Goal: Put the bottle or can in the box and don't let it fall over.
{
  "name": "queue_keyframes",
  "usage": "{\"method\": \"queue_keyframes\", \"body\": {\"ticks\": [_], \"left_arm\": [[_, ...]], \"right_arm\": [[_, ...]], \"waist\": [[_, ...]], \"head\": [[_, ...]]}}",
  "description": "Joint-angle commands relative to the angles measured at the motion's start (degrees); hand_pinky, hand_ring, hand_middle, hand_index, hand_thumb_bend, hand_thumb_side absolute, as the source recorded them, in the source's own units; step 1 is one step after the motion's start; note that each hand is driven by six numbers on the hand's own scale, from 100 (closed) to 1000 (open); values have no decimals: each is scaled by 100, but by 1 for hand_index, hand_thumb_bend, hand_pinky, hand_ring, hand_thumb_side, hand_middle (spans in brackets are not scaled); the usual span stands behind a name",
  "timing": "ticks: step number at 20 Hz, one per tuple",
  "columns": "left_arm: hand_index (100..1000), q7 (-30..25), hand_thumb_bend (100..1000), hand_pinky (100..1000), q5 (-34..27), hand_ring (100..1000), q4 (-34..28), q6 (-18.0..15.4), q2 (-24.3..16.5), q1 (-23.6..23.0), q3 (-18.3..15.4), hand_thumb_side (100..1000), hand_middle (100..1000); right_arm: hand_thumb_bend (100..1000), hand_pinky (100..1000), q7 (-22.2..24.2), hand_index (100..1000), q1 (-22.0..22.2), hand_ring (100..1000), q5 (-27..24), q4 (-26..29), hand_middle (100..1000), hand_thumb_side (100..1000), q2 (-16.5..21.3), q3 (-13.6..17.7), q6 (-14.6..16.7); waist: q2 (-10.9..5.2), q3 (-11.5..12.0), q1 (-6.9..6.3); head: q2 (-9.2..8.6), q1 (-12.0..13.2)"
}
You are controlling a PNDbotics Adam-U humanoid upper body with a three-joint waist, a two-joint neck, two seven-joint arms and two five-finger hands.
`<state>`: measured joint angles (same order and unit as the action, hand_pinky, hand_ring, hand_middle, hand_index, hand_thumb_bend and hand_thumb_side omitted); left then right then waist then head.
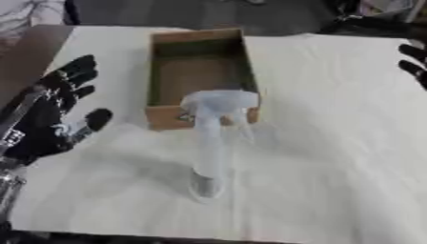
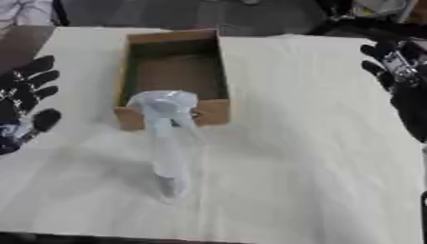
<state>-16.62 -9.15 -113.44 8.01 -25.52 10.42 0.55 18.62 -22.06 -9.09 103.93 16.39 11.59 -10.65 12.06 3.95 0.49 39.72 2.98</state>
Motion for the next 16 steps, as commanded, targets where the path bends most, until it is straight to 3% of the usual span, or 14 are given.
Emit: {"method": "queue_keyframes", "body": {"ticks": [1,6,14,16], "left_arm": [[918,-228,605,1000,-75,1000,-115,-61,-206,6,59,224,1000],[915,-546,667,1000,-248,1000,-115,-101,-234,21,211,100,1000],[902,-785,623,1000,-408,1000,-115,21,-269,94,416,151,1000],[893,-769,589,1000,-452,1000,-115,101,-271,123,474,215,1000]], "right_arm": [[100,1000,5,872,-53,1000,-5,34,1000,578,147,27,-18],[100,1000,2,872,-53,1000,6,28,1000,579,151,27,-28],[100,1000,5,871,-48,1000,8,20,1000,579,158,10,-18],[100,1000,9,871,-49,1000,8,19,1000,579,156,4,-18]], "waist": [[-117,0,-14],[-107,-5,-10],[-98,-15,-7],[-97,-20,-10]], "head": [[31,18],[51,28],[75,50],[81,57]]}}
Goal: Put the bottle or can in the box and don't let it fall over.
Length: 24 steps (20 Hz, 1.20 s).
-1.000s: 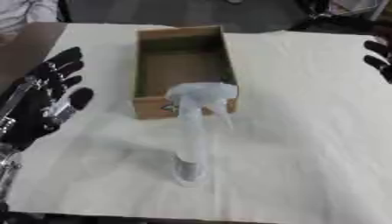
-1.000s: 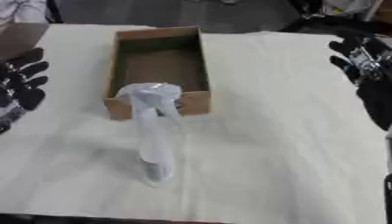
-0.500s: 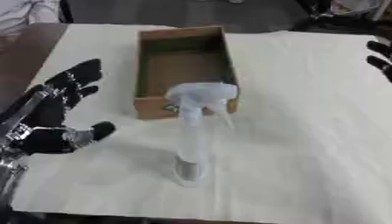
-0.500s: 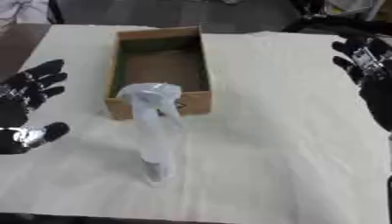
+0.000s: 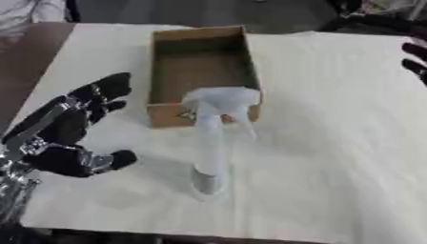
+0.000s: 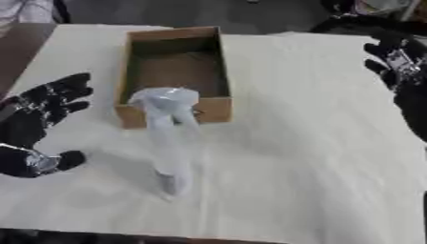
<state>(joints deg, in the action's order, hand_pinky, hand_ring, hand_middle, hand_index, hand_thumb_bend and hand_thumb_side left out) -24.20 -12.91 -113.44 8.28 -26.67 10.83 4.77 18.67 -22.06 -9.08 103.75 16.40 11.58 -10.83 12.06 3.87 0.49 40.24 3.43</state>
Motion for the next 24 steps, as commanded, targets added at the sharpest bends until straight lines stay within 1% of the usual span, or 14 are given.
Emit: {"method": "queue_keyframes", "body": {"ticks": [1,4,10,15,19,22,24], "left_arm": [[890,7,584,1000,-114,1000,-115,114,-159,97,81,225,1000],[868,52,585,1000,-165,1000,-115,235,-180,152,169,224,1000],[858,100,584,1000,-284,1000,-115,452,-228,239,311,210,1000],[851,0,584,1000,-379,1000,-115,560,-286,368,443,196,1000],[842,-93,601,1000,-395,1000,-115,646,-349,467,545,162,1000],[842,-136,613,1000,-393,1000,-115,713,-376,515,600,119,1000],[842,-162,607,1000,-396,1000,-115,760,-384,539,628,122,1000]], "right_arm": [[100,1000,5,871,-50,1000,7,37,1000,579,153,2,0],[100,1000,11,871,-53,1000,9,36,1000,579,150,-8,-4],[100,1000,32,871,-55,1000,17,33,1000,580,150,-24,-8],[100,1000,42,871,-61,1000,20,44,1000,580,151,-29,-6],[100,1000,38,871,-70,1000,15,62,1000,580,150,-27,-10],[100,1000,34,871,-80,1000,13,75,1000,581,152,-27,-10],[100,1000,35,871,-87,1000,10,82,1000,581,154,-27,-10]], "waist": [[-98,-15,-11],[-98,-23,-18],[-92,-34,-36],[-80,-51,-50],[-56,-71,-59],[-25,-85,-60],[-3,-94,-60]], "head": [[31,12],[36,13],[47,-11],[71,-60],[186,-114],[267,-141],[291,-147]]}}
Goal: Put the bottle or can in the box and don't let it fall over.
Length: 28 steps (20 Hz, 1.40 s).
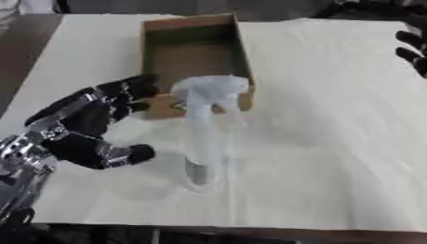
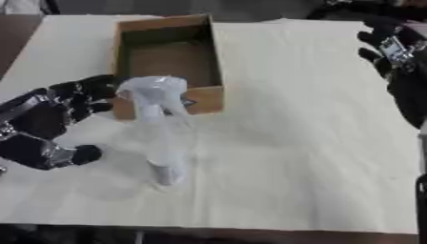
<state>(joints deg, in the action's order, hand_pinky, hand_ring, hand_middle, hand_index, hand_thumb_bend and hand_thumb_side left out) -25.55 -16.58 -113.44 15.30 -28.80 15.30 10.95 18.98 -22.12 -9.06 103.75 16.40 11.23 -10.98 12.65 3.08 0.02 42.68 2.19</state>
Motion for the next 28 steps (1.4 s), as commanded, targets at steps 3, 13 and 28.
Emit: {"method": "queue_keyframes", "body": {"ticks": [3,13,28], "left_arm": [[840,-61,599,1000,-29,1000,-115,132,-179,133,49,123,1000],[812,-30,587,1000,-73,1000,-115,352,-145,290,124,115,999],[797,-122,503,1000,-217,1000,-115,732,-35,565,330,170,1000]], "right_arm": [[100,1000,0,869,-93,1000,5,89,1000,581,154,11,6],[100,1000,12,869,-128,1000,-4,106,1000,581,152,1,6],[100,1000,46,869,-151,1000,-7,99,1000,581,150,-12,16]], "waist": [[-34,-29,-11],[21,-68,-10],[60,-106,-2]], "head": [[67,-24],[-6,10],[-78,79]]}}
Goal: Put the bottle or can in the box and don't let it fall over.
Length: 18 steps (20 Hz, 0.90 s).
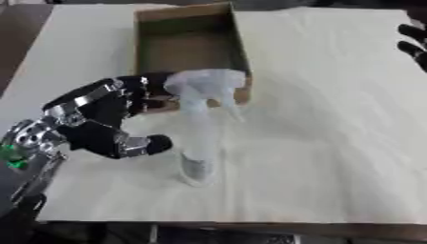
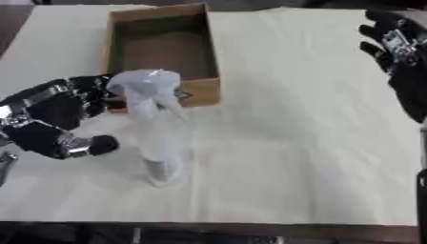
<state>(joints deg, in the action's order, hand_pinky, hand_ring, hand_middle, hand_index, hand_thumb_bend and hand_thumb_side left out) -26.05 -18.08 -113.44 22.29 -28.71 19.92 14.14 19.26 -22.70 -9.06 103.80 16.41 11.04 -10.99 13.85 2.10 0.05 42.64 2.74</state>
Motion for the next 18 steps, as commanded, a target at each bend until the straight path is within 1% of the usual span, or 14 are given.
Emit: {"method": "queue_keyframes", "body": {"ticks": [1,9,18], "left_arm": [[799,-128,488,1000,-97,1000,-115,53,-29,122,34,180,1000],[801,-429,466,1000,-188,1000,-115,151,28,210,108,202,1000],[802,-642,467,1000,-136,1000,-115,203,69,286,191,185,1000]], "right_arm": [[100,1000,20,869,-97,1000,-7,94,1000,581,148,7,17],[100,1000,27,869,-103,1000,-4,93,1000,581,145,8,20],[100,1000,35,870,-110,1000,-7,92,1000,581,141,6,21]], "waist": [[-56,-12,-3],[-44,-19,5],[-36,-31,9]], "head": [[-75,32],[-71,68],[-70,90]]}}
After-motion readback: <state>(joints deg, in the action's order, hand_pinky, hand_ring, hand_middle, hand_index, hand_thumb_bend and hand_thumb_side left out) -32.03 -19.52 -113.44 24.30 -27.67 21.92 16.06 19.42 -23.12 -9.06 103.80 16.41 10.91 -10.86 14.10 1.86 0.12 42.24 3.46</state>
